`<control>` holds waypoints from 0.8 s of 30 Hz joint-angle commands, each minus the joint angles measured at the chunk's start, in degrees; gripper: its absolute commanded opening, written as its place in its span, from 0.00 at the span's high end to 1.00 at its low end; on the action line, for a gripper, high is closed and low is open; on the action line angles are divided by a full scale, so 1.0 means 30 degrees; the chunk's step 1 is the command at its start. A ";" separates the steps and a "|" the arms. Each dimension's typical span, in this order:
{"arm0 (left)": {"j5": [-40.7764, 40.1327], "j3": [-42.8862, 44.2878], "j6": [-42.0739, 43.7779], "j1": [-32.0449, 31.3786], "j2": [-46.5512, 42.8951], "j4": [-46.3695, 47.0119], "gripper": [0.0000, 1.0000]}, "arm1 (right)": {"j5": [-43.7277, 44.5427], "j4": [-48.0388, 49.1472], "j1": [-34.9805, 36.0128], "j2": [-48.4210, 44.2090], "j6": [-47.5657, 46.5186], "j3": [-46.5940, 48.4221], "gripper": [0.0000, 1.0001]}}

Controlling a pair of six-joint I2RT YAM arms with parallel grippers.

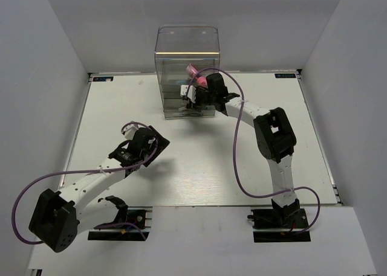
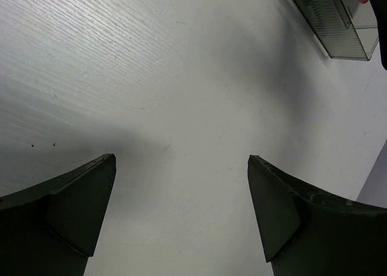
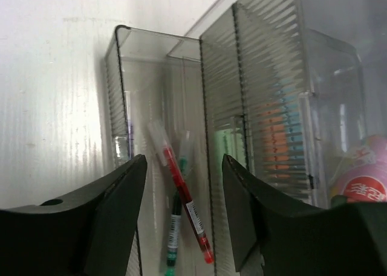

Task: Sort the stationery into containers
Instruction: Place the stationery into the container, then close the drawer

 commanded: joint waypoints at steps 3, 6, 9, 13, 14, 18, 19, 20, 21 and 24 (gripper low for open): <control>0.0218 0.0502 0.0059 -0.0061 0.0701 0.0923 0.01 | -0.2408 -0.0660 -0.0058 -0.1499 0.0187 -0.0111 0.55; 0.0394 0.0677 0.0059 -0.0061 0.1141 0.0925 0.01 | -0.4631 -0.4222 -0.0234 -0.1618 -0.0424 0.0676 0.84; 0.0568 0.0853 0.0233 -0.0061 0.1346 0.1101 0.01 | -0.6042 -0.8564 -0.0147 -0.1064 -0.3292 0.1759 1.00; 0.0569 0.0855 0.0235 -0.0061 0.1524 0.1101 0.01 | -0.6168 -1.2316 -0.0176 0.0168 -0.6137 0.3753 1.00; 0.0569 0.0855 0.0235 -0.0061 0.1524 0.1101 0.01 | -0.6051 -1.2960 -0.0204 0.0431 -0.6227 0.3988 1.00; 0.0569 0.0855 0.0235 -0.0061 0.1524 0.1101 0.01 | -0.2755 -1.0720 -0.0029 0.1486 -0.3865 0.4167 1.00; 0.0569 0.0855 0.0235 -0.0061 0.1524 0.1101 0.01 | -0.2479 -1.0131 -0.0087 0.1633 -0.3681 0.4137 1.00; 0.0569 0.0855 0.0235 -0.0061 0.1524 0.1101 0.01 | -0.1983 -0.9980 -0.0203 0.1896 -0.3418 0.4311 1.00; 0.0569 0.0855 0.0235 -0.0061 0.1524 0.1101 0.01 | -0.1862 -1.0240 -0.0176 0.2072 -0.3415 0.4719 1.00; 0.0569 0.0855 0.0235 -0.0061 0.1524 0.1101 0.01 | -0.1219 -1.0098 -0.0146 0.2601 -0.3299 0.4754 1.00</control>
